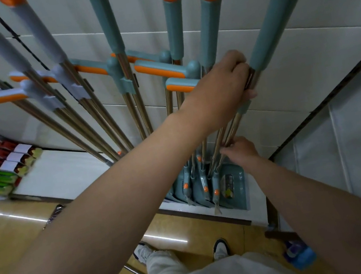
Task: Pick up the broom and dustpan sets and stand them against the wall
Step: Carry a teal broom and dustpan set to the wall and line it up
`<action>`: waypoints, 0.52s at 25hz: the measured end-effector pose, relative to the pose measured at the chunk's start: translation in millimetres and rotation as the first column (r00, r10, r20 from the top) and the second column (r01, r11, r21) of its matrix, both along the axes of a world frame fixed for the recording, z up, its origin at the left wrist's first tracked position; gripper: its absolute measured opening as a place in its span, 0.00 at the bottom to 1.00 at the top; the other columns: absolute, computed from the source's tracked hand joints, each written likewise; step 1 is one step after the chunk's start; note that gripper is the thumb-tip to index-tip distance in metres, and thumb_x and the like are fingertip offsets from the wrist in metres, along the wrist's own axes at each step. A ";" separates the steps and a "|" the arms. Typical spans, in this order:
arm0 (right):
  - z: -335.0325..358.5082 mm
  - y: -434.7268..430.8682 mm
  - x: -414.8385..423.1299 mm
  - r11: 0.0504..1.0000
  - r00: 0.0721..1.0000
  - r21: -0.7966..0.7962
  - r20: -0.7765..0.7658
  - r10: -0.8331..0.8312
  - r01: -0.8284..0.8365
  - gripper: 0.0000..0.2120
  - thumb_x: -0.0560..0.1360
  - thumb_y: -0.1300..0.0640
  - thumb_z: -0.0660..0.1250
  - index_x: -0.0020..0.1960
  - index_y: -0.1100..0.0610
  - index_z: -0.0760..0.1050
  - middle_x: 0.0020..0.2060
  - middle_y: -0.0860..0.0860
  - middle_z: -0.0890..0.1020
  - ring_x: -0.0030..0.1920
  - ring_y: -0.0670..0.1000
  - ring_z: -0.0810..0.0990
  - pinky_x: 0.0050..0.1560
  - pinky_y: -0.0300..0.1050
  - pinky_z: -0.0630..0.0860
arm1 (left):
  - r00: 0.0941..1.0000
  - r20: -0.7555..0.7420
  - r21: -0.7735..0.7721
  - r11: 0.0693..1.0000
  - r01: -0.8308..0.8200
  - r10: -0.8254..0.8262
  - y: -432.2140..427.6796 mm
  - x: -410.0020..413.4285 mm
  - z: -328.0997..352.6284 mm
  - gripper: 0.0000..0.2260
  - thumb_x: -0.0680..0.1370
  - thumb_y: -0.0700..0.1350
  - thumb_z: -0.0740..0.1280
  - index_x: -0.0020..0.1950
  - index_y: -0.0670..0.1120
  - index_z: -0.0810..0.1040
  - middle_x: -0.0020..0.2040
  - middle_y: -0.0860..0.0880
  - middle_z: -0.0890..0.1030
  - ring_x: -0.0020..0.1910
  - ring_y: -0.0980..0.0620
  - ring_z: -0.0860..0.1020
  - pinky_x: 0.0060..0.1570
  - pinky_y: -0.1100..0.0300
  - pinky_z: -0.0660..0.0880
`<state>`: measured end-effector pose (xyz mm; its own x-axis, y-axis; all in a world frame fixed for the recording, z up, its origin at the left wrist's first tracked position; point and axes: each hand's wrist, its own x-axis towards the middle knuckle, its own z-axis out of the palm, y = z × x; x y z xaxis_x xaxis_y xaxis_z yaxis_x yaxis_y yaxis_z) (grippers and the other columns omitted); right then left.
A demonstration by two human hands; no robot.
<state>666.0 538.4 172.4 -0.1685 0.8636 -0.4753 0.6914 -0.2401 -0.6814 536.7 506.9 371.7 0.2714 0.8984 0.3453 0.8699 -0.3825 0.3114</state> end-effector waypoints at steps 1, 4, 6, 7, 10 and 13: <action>-4.1 -3.7 1.8 1.000 1.000 -0.004 -0.015 -0.005 0.005 0.04 0.76 0.54 0.70 0.51 0.50 0.81 0.44 0.49 0.81 0.47 0.52 0.79 0.51 0.42 0.74 | 1.000 0.027 0.047 0.999 0.011 -0.012 -3.4 -1.5 -4.1 0.17 0.77 0.44 0.72 0.59 0.34 0.78 0.63 0.38 0.75 0.56 0.41 0.79 0.56 0.48 0.78; -24.9 -19.2 7.4 0.998 0.999 -0.064 0.028 0.023 -0.021 0.09 0.79 0.53 0.67 0.55 0.56 0.82 0.46 0.52 0.82 0.47 0.53 0.78 0.50 0.43 0.72 | 0.999 0.027 0.191 0.981 0.033 -0.039 -17.6 -7.9 -14.4 0.17 0.73 0.39 0.74 0.59 0.32 0.79 0.61 0.36 0.78 0.56 0.39 0.81 0.50 0.45 0.82; -34.0 -26.2 9.5 0.996 0.997 -0.089 0.069 0.039 -0.033 0.11 0.80 0.52 0.64 0.55 0.56 0.81 0.48 0.54 0.83 0.46 0.54 0.78 0.48 0.44 0.72 | 0.997 0.008 0.311 0.948 0.066 -0.072 -26.4 -13.8 -16.1 0.14 0.74 0.36 0.72 0.58 0.32 0.80 0.59 0.36 0.80 0.55 0.38 0.82 0.48 0.45 0.82; -35.9 -28.3 9.9 0.995 0.997 -0.096 0.071 0.039 -0.032 0.11 0.81 0.52 0.63 0.56 0.56 0.81 0.49 0.55 0.83 0.47 0.55 0.79 0.48 0.44 0.73 | 0.997 -0.006 0.356 0.931 0.076 -0.078 -29.8 -17.1 -16.0 0.12 0.76 0.36 0.71 0.58 0.33 0.81 0.58 0.36 0.81 0.54 0.38 0.82 0.47 0.45 0.82; -34.8 -30.3 12.5 0.994 0.997 -0.099 0.056 0.054 -0.048 0.08 0.81 0.55 0.61 0.53 0.55 0.78 0.48 0.55 0.81 0.47 0.56 0.78 0.48 0.44 0.72 | 0.998 -0.038 0.423 0.904 0.056 -0.044 -37.0 -25.4 -13.1 0.09 0.78 0.38 0.67 0.56 0.36 0.83 0.53 0.39 0.83 0.50 0.40 0.82 0.44 0.45 0.81; -27.6 -32.2 13.5 0.994 0.996 -0.101 0.074 0.042 -0.035 0.09 0.80 0.58 0.61 0.46 0.57 0.78 0.42 0.55 0.80 0.43 0.55 0.77 0.43 0.44 0.70 | 0.998 -0.058 0.437 0.899 0.040 -0.016 -44.2 -29.8 -9.3 0.08 0.77 0.39 0.68 0.53 0.38 0.84 0.51 0.41 0.83 0.48 0.41 0.82 0.43 0.47 0.81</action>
